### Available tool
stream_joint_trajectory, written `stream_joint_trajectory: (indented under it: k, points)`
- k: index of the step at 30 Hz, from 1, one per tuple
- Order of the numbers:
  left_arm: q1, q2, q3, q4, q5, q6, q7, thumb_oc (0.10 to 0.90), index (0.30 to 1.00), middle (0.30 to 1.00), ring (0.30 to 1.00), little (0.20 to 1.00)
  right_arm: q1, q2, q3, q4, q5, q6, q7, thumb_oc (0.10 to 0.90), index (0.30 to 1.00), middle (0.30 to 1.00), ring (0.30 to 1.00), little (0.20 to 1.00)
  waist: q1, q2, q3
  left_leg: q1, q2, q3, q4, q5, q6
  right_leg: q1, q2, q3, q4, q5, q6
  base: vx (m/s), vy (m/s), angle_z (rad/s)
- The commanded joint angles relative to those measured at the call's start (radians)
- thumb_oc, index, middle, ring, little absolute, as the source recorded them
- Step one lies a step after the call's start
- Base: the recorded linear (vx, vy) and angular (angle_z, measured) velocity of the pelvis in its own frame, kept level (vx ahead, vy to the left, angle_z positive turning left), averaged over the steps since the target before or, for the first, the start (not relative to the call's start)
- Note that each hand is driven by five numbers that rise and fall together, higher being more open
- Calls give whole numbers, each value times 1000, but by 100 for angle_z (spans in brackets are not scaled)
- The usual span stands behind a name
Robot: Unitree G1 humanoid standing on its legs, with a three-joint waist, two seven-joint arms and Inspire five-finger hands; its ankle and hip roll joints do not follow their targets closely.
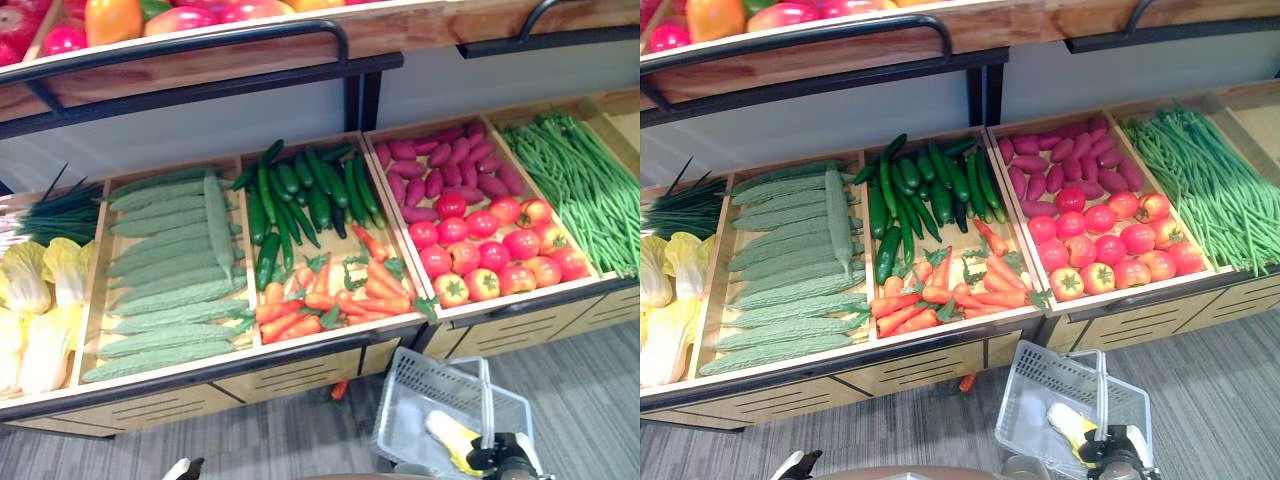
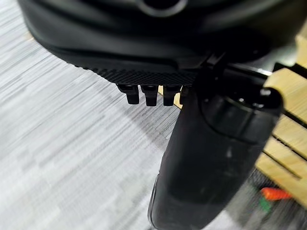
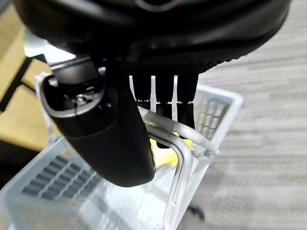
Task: Get the vegetables into the basket
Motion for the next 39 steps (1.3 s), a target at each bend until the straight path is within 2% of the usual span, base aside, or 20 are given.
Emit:
stream_joint_trajectory:
  k: [1, 5, 8, 9, 10, 13, 16, 17, 19, 20, 21, 22, 23, 26, 27, 30, 31, 34, 35, 39]
  points:
    - [-112, 34, 74, 38, -119, -3, 62, 900, 1000, 1000, 1000, 1000, 8, -113, -20, 11, -26, -8, -68, 400, 300, 300, 300, 300, -21, -46, 35, -38, 77, -18, -48, 84, -71, 39, -23, -19, 27, -64, 56, 6, -119, 15]
    - [-109, 7, 139, 37, -222, -9, 96, 900, 1000, 1000, 1000, 1000, 29, -107, -21, 22, -31, -5, -80, 400, 300, 300, 300, 300, -21, -47, 25, -48, 88, -19, -48, 93, -82, 53, -17, -35, 3, -62, 52, -5, -67, 19]
    - [-109, -24, 271, -2, -425, -58, 197, 900, 1000, 1000, 1000, 1000, 42, -90, -18, 43, -40, 0, -100, 400, 300, 300, 300, 300, -13, -50, 14, -61, 88, -20, -48, 95, -86, 55, -25, -51, 0, -63, 54, -14, -22, 13]
    - [-109, -24, 271, -3, -426, -58, 197, 900, 1000, 1000, 1000, 1000, 41, -90, -17, 43, -40, 0, -100, 400, 300, 300, 300, 300, -14, -50, 15, -60, 88, -20, -48, 95, -86, 56, -25, -52, 0, -63, 54, 3, -2, 7]
    - [-122, -20, 398, -35, -568, -125, 329, 900, 1000, 1000, 1000, 1000, 46, -72, -15, 52, -51, 3, -127, 400, 300, 300, 300, 300, -8, -55, 7, -61, 86, -22, -48, 90, -89, 58, -33, -60, 0, -62, 57, 19, 8, 4]
    - [-136, 31, 622, 5, -782, -183, 471, 900, 1000, 1000, 1000, 1000, 54, -65, -14, 51, -42, -3, -147, 400, 300, 300, 300, 300, -5, -63, 1, -53, 80, -18, -48, 77, -92, 64, -43, -64, 0, -57, 63, 2, 23, -1]
    - [-135, 94, 676, 67, -823, -187, 489, 900, 1000, 1000, 1000, 1000, 52, -74, -4, 55, -36, 1, -135, 400, 300, 300, 300, 300, -7, -65, -4, -48, 77, -13, -48, 70, -93, 67, -48, -64, 0, -54, 66, 1, 16, 0]
    - [-141, 176, 698, 97, -823, -190, 508, 900, 1000, 1000, 1000, 1000, 51, -75, 17, 54, -36, -3, -128, 400, 300, 300, 300, 300, -10, -64, -10, -44, 76, -7, -48, 66, -96, 68, -53, -65, 0, -51, 69, -2, 66, -3]
    - [-150, 219, 701, 87, -799, -196, 528, 900, 1000, 1000, 1000, 1000, 52, -73, 22, 55, -35, -9, -128, 400, 300, 300, 300, 300, -12, -67, -11, -42, 75, -5, -48, 64, -96, 69, -55, -64, 0, -50, 71, -4, 53, -4]
    - [-145, 289, 689, -75, -689, -218, 624, 900, 1000, 1000, 1000, 1000, 55, -71, 31, 50, -40, -21, -135, 400, 300, 300, 300, 300, -7, -66, -14, -43, 71, -7, -48, 63, -96, 66, -59, -64, 0, -46, 75, 0, 35, -3]
    - [-144, 288, 689, -76, -688, -218, 625, 900, 1000, 1000, 1000, 1000, 55, -71, 31, 50, -40, -21, -135, 400, 300, 300, 300, 300, -7, -66, -15, -43, 71, -6, -48, 62, -96, 66, -59, -64, 0, -47, 75, -5, 48, 7]
    - [-107, 330, 679, -333, -528, -218, 737, 900, 1000, 1000, 1000, 1000, 65, -63, 24, 50, -35, -34, -142, 400, 300, 300, 300, 300, 4, -69, -16, -47, 66, -15, -48, 61, -96, 67, -64, -71, 0, -46, 80, 0, 0, 0]
    - [-62, 380, 694, -612, -319, -173, 815, 900, 1000, 1000, 1000, 1000, 84, -47, 4, 43, -24, -55, -148, 400, 300, 300, 300, 300, 16, -76, -20, -51, 65, -24, -48, 58, -96, 68, -69, -79, 0, -48, 84, 6, 6, 3]
    - [-37, 398, 712, -777, -177, -125, 853, 900, 1000, 1000, 1000, 1000, 89, -43, -13, 63, -10, -62, -146, 400, 300, 300, 300, 300, 25, -81, -22, -52, 63, -33, -48, 55, -95, 73, -72, -89, 0, -52, 85, -1, -5, 15]
    - [-32, 422, 683, -962, -47, -103, 770, 900, 1000, 1000, 1000, 1000, 94, -46, -27, 69, -2, -66, -135, 400, 300, 300, 300, 300, 26, -82, -20, -58, 62, -40, -48, 54, -94, 75, -75, -94, 0, -52, 87, -14, -1, 10]
    - [-23, 437, 641, -995, 20, -107, 698, 900, 1000, 1000, 1000, 1000, 86, -57, -22, 67, -6, -58, -134, 400, 300, 300, 300, 300, 20, -79, -17, -58, 60, -39, -48, 56, -92, 75, -77, -94, 0, -50, 88, -33, 13, 7]
    - [-25, 472, 603, -1036, 35, -138, 630, 900, 1000, 1000, 1000, 1000, 80, -66, -13, 50, -12, -60, -127, 400, 300, 300, 300, 300, 11, -75, -16, -57, 59, -36, -48, 57, -92, 73, -77, -90, 0, -46, 88, 0, 0, 0]
    - [-70, 566, 474, -1081, -54, -238, 427, 900, 1000, 1000, 1000, 1000, 51, -85, 14, -1, -34, -53, -106, 400, 300, 300, 300, 300, -7, -65, -15, -52, 57, -21, -48, 56, -92, 67, -78, -74, 0, -39, 91, -22, 29, -8]
    - [-74, 569, 471, -1078, -57, -240, 424, 900, 1000, 1000, 1000, 1000, 53, -84, 12, -3, -34, -52, -105, 400, 300, 300, 300, 300, -4, -65, -15, -51, 58, -20, -48, 56, -92, 67, -77, -74, 0, -39, 91, -9, 17, -14]
    - [-183, 699, 271, -1039, -150, -287, 183, 900, 1000, 1000, 1000, 1000, 41, -102, 47, -57, -52, -63, -57, 400, 300, 300, 300, 300, -40, -53, -18, -41, 61, 5, -48, 53, -92, 57, -75, -47, 0, -31, 93, -3, 18, -15]
